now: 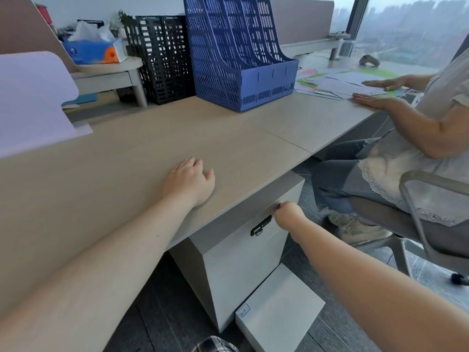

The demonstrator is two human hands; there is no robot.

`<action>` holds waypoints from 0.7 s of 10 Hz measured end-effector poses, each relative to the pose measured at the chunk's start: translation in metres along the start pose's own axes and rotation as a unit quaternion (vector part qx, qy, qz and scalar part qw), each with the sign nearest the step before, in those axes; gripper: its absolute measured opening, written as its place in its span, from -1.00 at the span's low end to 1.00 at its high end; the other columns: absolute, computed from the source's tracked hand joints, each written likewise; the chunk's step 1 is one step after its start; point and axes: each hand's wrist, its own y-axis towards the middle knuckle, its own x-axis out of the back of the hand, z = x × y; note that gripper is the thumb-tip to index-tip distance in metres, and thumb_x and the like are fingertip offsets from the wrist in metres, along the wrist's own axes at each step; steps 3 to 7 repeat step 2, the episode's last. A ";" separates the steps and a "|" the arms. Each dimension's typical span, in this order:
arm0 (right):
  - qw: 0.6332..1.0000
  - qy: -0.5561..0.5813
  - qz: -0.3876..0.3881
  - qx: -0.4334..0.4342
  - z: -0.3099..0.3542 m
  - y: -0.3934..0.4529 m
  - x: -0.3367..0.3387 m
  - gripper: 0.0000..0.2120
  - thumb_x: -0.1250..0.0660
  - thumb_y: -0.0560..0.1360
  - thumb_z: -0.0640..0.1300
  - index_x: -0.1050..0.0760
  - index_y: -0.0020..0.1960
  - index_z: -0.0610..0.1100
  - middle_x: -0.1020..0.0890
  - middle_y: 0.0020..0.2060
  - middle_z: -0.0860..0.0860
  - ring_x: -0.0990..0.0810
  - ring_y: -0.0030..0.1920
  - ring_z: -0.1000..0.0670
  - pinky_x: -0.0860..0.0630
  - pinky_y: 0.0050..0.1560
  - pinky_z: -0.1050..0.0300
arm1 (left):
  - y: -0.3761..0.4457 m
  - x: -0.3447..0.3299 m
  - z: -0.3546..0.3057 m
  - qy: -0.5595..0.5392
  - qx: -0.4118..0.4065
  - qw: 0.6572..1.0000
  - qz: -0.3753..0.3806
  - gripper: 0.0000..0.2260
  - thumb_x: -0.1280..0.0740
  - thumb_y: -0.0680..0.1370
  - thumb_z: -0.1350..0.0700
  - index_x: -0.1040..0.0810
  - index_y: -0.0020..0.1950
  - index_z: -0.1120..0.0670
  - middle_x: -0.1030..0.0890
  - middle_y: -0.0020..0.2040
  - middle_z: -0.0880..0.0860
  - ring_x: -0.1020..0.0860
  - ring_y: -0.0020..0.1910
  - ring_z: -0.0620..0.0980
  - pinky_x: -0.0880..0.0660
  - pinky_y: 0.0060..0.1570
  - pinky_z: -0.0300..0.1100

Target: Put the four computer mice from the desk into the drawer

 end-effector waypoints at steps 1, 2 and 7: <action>0.998 -0.054 -0.007 0.024 0.003 -0.004 0.006 -0.65 -0.09 0.57 -0.29 -0.46 0.29 -0.32 -0.56 0.21 -0.26 -0.54 0.23 -0.23 -0.51 0.12 0.00 | -0.004 0.000 0.000 -0.023 0.005 1.000 0.004 -0.51 0.01 0.60 -0.05 -0.18 0.50 0.12 -0.15 0.55 0.08 -0.09 0.52 0.01 -0.05 0.48 -0.06; 0.984 -0.165 0.046 0.045 -0.002 -0.009 0.017 -0.62 -0.09 0.55 -0.36 -0.46 0.32 -0.33 -0.55 0.26 -0.23 -0.53 0.27 -0.20 -0.56 0.09 0.03 | -0.009 0.001 0.002 -0.044 0.009 0.999 -0.002 -0.52 0.00 0.60 -0.03 -0.20 0.49 0.11 -0.16 0.55 0.07 -0.10 0.52 0.01 -0.06 0.48 -0.07; 0.984 -0.165 0.046 0.045 -0.002 -0.009 0.017 -0.62 -0.09 0.55 -0.36 -0.46 0.32 -0.33 -0.55 0.26 -0.23 -0.53 0.27 -0.20 -0.56 0.09 0.03 | -0.009 0.001 0.002 -0.044 0.009 0.999 -0.002 -0.52 0.00 0.60 -0.03 -0.20 0.49 0.11 -0.16 0.55 0.07 -0.10 0.52 0.01 -0.06 0.48 -0.07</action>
